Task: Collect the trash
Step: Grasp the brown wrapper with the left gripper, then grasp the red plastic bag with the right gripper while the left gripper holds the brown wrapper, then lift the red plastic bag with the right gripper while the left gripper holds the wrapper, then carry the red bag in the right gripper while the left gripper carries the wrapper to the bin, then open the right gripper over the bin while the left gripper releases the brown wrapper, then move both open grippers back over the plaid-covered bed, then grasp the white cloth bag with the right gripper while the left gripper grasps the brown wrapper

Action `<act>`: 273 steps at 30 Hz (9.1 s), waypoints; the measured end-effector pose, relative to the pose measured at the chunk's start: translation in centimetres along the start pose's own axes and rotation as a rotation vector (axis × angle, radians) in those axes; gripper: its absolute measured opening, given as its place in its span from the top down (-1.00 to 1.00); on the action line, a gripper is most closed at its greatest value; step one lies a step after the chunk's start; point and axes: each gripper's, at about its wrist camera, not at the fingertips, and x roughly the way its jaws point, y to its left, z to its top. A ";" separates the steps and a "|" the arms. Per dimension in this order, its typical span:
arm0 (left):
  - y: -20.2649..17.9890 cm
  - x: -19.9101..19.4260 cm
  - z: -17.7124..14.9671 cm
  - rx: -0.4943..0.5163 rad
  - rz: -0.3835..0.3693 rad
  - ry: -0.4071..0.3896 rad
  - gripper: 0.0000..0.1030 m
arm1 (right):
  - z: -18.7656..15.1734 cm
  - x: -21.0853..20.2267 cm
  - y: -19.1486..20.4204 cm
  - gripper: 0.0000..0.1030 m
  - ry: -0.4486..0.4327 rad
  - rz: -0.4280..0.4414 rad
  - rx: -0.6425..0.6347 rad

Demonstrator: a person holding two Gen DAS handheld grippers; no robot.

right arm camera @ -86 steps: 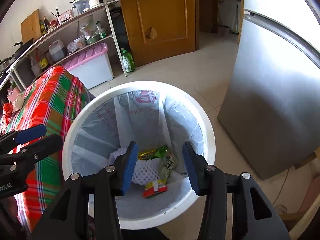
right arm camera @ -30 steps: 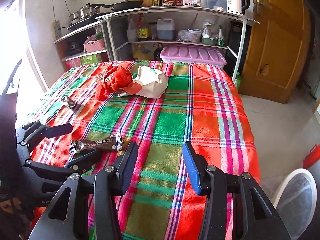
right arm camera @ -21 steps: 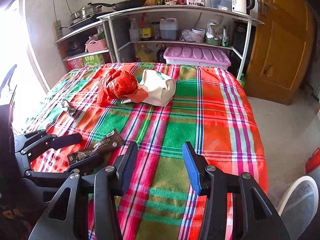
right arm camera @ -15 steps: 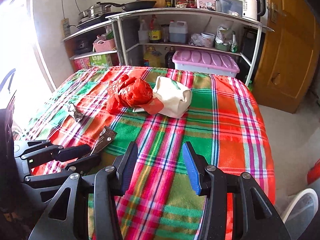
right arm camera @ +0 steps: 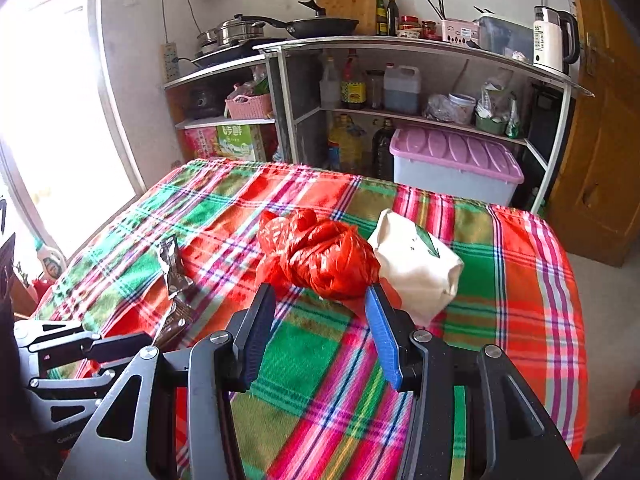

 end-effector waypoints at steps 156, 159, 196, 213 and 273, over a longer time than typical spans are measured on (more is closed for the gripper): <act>-44.4 1.3 -7.9 0.589 -0.398 0.177 0.06 | -28.1 -26.0 -26.2 -0.07 0.287 -0.636 0.446; -44.2 1.3 -7.8 0.589 -0.396 0.177 -0.02 | -28.5 -25.9 -26.3 -0.10 0.284 -0.623 0.454; -29.2 -5.5 -2.9 0.324 -0.257 -0.042 -0.42 | -20.1 -26.9 -17.7 -0.17 0.008 -0.500 0.362; -11.7 -5.3 -0.2 0.027 -0.031 -0.080 -0.48 | -11.0 -18.1 -8.9 -0.17 -0.004 -0.302 0.153; 5.2 3.8 5.8 -0.195 0.211 -0.031 0.14 | 2.0 6.3 -6.5 0.02 0.137 -0.059 0.149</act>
